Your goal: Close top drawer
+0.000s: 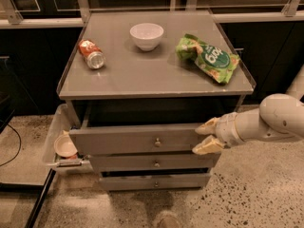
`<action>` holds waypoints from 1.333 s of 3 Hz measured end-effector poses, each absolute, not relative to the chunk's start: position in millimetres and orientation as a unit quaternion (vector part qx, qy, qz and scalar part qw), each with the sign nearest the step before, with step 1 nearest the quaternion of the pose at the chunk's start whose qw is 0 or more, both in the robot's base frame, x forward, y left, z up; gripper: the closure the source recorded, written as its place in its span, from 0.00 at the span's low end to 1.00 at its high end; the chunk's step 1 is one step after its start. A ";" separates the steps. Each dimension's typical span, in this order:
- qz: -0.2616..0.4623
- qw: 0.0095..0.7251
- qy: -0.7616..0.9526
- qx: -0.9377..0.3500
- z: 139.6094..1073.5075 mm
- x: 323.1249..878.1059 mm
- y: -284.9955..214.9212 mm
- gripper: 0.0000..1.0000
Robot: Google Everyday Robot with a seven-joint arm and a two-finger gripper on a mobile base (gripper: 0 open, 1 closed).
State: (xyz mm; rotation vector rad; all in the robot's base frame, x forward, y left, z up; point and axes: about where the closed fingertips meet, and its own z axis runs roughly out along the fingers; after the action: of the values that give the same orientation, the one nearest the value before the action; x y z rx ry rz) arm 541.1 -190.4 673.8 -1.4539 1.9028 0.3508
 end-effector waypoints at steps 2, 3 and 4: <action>0.136 0.353 0.736 -0.562 673.8 541.1 -190.3 0.00; 0.129 0.338 0.729 -0.581 689.3 524.9 -187.9 0.00; 0.127 0.329 0.718 -0.601 721.9 494.4 -189.2 0.00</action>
Offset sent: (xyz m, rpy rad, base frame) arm 0.0000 0.0000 0.0000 0.0000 0.0000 0.0001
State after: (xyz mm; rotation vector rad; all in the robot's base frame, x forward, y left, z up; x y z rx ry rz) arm 494.4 -189.2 721.9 -1.5722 1.8776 0.3313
